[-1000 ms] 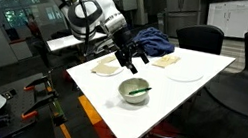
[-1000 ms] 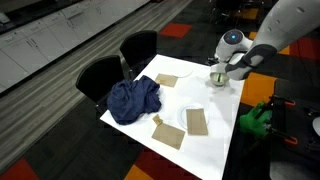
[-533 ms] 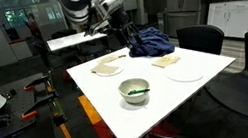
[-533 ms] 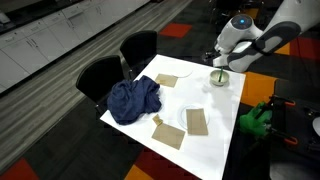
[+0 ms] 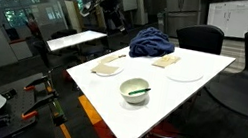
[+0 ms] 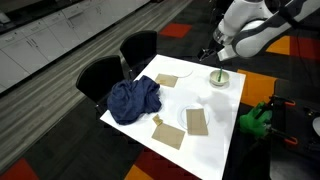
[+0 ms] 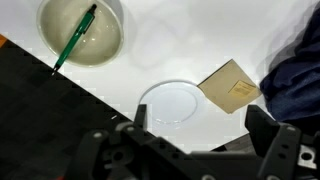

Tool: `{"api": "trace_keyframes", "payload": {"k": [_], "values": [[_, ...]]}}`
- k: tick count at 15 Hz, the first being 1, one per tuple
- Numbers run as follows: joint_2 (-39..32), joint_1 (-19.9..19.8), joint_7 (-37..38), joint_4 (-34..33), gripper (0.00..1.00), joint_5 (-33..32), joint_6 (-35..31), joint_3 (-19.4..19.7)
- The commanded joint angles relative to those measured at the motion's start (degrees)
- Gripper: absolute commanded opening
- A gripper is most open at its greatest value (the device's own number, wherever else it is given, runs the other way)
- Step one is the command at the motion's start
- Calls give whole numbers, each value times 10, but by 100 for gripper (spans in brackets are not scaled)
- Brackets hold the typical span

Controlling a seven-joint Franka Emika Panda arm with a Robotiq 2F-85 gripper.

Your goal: Put the pen in the bowl

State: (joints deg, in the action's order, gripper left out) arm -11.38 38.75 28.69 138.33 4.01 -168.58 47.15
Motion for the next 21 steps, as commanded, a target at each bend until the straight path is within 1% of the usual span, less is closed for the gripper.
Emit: {"api": "trace_keyframes", "payload": {"k": [1,2,3,4,6,8,9,11,14,15,17,21], "values": [[94,-26,-105,25,100,27,66,-47],[108,-27,-136,23,100,42,94,-53],[127,-122,-147,22,100,27,115,-150],[135,-145,-177,20,100,43,146,-178],[134,-229,-232,10,100,87,192,-269],[129,-280,-278,-2,100,121,233,-317],[125,-301,-289,-8,100,125,249,-336],[117,-333,-309,-16,100,129,275,-362],[110,-364,-318,-26,100,121,297,-386],[119,-368,-298,-7,100,112,271,-394],[115,-375,-303,-12,100,112,277,-399],[113,-377,-305,-13,100,112,277,-401]]}}
